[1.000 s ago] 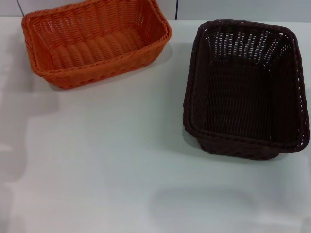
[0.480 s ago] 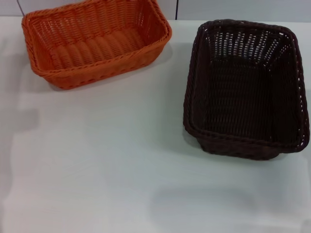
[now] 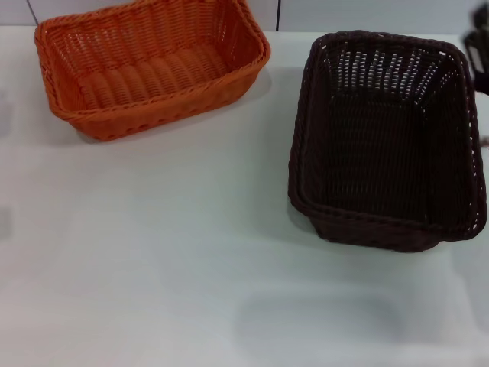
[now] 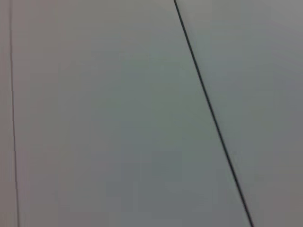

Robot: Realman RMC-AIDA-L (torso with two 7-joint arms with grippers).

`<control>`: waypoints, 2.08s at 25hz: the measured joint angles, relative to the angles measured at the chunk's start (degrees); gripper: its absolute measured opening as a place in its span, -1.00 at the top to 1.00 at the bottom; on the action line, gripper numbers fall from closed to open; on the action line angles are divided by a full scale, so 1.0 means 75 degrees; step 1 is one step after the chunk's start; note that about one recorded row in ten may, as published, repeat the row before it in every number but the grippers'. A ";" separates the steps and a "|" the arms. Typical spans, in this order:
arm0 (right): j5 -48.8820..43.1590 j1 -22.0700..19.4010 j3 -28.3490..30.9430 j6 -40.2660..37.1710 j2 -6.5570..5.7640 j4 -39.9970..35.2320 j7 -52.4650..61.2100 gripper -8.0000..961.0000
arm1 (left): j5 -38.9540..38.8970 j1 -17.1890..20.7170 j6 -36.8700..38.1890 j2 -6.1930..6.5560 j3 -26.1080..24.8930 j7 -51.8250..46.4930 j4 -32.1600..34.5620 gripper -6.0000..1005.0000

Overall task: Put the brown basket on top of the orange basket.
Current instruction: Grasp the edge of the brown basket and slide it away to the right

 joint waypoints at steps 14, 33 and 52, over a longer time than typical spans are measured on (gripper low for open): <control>-0.2133 0.0255 0.3651 -1.1206 -0.0912 -0.6041 -0.0227 -0.67 | -0.0045 0.0098 -0.0133 -0.0030 -0.0009 0.0042 -0.0853 -0.40; -0.1802 0.2808 0.9098 -2.4614 0.0213 -0.8304 -0.0952 -0.67 | -0.0031 -0.0079 -0.1081 -0.0030 -0.0315 0.0061 -0.0942 -0.39; -0.3232 0.3920 0.7693 -2.4885 0.0178 -0.6095 -0.1729 -0.61 | -0.0002 -0.0216 -0.1097 -0.0053 -0.0261 0.0029 -0.0945 -0.39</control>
